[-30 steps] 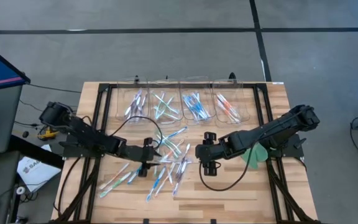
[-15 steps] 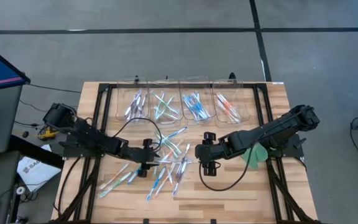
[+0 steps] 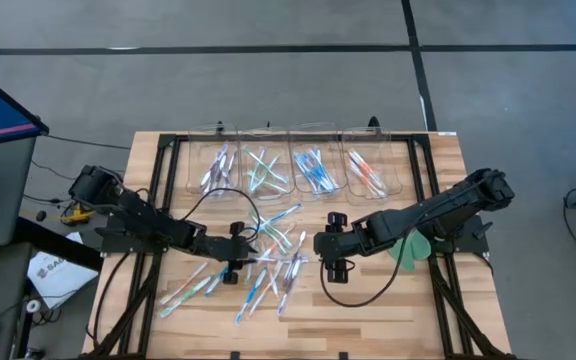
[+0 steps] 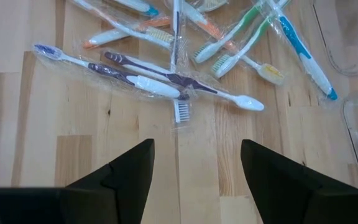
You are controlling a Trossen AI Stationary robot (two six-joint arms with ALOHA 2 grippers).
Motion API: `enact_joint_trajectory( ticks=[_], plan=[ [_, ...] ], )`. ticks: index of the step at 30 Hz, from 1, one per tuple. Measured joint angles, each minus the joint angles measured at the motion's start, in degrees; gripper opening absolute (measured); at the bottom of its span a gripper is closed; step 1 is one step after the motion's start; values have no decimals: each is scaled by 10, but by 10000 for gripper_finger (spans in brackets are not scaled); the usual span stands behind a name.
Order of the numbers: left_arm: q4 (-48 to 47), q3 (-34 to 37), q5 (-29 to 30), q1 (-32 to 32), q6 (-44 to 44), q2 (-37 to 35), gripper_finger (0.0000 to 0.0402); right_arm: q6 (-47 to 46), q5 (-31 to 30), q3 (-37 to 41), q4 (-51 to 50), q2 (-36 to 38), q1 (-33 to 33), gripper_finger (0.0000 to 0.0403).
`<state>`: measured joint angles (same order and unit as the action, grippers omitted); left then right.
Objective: Pick & Place Toothbrushes
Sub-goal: Put the purple toothbrush into the left transparent bin
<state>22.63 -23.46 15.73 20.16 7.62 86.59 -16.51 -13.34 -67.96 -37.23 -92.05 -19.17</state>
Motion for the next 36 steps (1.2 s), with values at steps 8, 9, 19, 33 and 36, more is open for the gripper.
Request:
enact_joint_trajectory(
  ticks=[8, 9, 19, 33, 36],
  plan=[
    [-2, 0, -11, 0, 4, 0, 62, 0, 0, 0, 0, 0, 0, 234],
    [-2, 0, -11, 0, 5, 0, 55, 0, 0, 0, 0, 0, 0, 234],
    [-2, 0, -34, 4, 19, 0, 1, 0, 0, 0, 0, 0, 0, 234],
    [-21, -19, 33, 5, 29, -165, 0, -2, 0, 0, 0, 0, -7, 234],
    [-48, -19, 66, 5, 28, -213, 0, -1, 0, 0, 0, 0, -7, 234]
  ],
)
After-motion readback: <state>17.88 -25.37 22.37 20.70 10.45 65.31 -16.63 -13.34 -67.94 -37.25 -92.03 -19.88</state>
